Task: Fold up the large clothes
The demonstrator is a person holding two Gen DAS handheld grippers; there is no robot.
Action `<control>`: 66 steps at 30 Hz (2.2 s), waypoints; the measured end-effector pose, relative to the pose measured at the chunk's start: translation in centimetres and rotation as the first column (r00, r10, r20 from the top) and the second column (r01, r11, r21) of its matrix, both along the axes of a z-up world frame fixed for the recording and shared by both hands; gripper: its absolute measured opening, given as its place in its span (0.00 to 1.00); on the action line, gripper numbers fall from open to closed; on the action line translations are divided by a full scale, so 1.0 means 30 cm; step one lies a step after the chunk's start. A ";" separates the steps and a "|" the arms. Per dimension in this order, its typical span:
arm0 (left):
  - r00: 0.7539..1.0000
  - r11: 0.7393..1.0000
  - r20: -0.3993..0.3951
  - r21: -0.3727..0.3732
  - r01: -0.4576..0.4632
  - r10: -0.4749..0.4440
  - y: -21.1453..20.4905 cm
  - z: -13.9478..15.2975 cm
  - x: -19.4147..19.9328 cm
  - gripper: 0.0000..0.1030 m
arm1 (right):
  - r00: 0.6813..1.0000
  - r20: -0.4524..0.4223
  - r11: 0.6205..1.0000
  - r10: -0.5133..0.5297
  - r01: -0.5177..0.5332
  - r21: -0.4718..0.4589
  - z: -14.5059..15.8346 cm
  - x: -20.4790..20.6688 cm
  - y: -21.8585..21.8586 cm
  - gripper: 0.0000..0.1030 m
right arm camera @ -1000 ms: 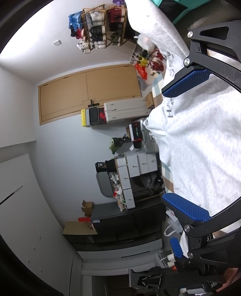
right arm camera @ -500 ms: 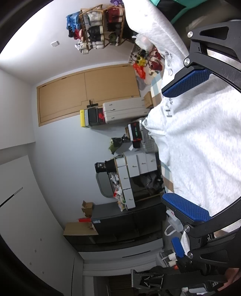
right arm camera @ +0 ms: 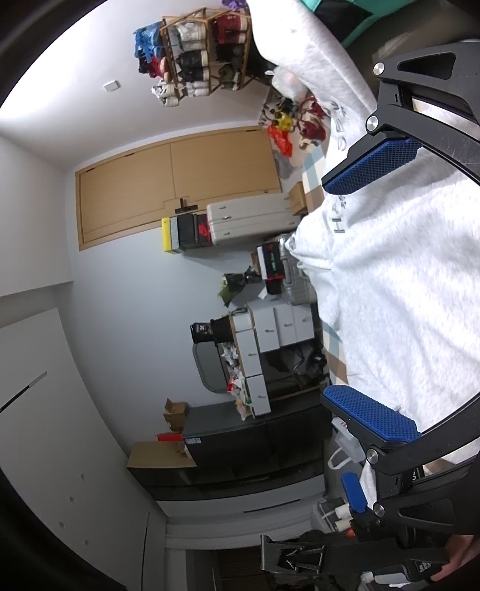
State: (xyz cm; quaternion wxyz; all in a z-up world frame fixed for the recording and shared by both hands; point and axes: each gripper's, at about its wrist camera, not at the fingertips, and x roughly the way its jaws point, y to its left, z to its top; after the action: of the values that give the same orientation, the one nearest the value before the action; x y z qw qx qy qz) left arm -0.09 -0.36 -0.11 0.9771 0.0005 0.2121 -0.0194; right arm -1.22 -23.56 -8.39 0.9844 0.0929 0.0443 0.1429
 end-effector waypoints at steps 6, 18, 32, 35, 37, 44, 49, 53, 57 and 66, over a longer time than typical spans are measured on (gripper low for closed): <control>1.000 1.000 -0.007 -0.006 -0.002 0.002 0.005 0.000 0.004 0.99 | 1.000 -0.009 1.000 0.003 -0.003 0.003 -0.001 0.000 0.005 1.00; 0.994 0.999 -0.106 0.020 0.039 -0.037 -0.023 -0.061 0.040 0.99 | 0.992 -0.096 0.995 -0.084 0.090 0.052 0.027 0.064 -0.132 1.00; 0.977 0.988 -0.172 0.074 0.138 -0.124 -0.106 -0.082 0.045 0.99 | 0.702 -0.574 0.819 -0.421 0.566 0.092 0.146 0.261 -1.246 1.00; 0.974 0.986 -0.190 0.090 0.141 -0.122 -0.117 -0.098 0.059 0.99 | 0.668 -0.649 0.791 -0.364 0.590 0.163 0.091 0.329 -1.362 0.95; 0.972 0.985 -0.202 0.102 0.143 -0.120 -0.125 -0.107 0.066 0.99 | 0.650 -0.700 0.779 -0.295 0.588 0.218 0.042 0.390 -1.424 0.95; 0.966 0.981 -0.233 0.123 0.147 -0.116 -0.145 -0.125 0.072 0.99 | 0.567 -0.748 0.716 -0.345 0.674 0.181 -0.014 0.456 -1.489 0.33; 0.970 0.979 -0.222 0.153 0.136 -0.100 -0.152 -0.127 0.070 0.99 | 0.622 -0.612 0.759 -0.489 0.649 0.052 0.132 0.470 -1.426 0.19; 0.971 0.977 -0.220 0.167 0.132 -0.093 -0.155 -0.132 0.069 0.99 | 0.615 -0.483 0.716 -0.623 0.697 -0.036 0.316 0.499 -1.380 0.14; 0.972 0.973 -0.218 0.191 0.128 -0.085 -0.156 -0.135 0.076 0.99 | 0.577 -0.391 0.660 -0.718 0.742 -0.118 0.492 0.538 -1.367 0.13; 0.978 0.974 -0.192 0.194 0.120 -0.082 -0.110 -0.116 0.074 0.99 | 0.543 -0.400 0.636 -0.738 0.758 -0.143 0.457 0.598 -1.371 0.13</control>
State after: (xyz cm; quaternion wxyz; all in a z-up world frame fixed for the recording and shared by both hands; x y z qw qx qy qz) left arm 2.14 -3.67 -3.59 0.9460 0.1098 0.3013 -0.0474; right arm 16.72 -64.69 5.33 0.9136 0.1544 0.2088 -0.3130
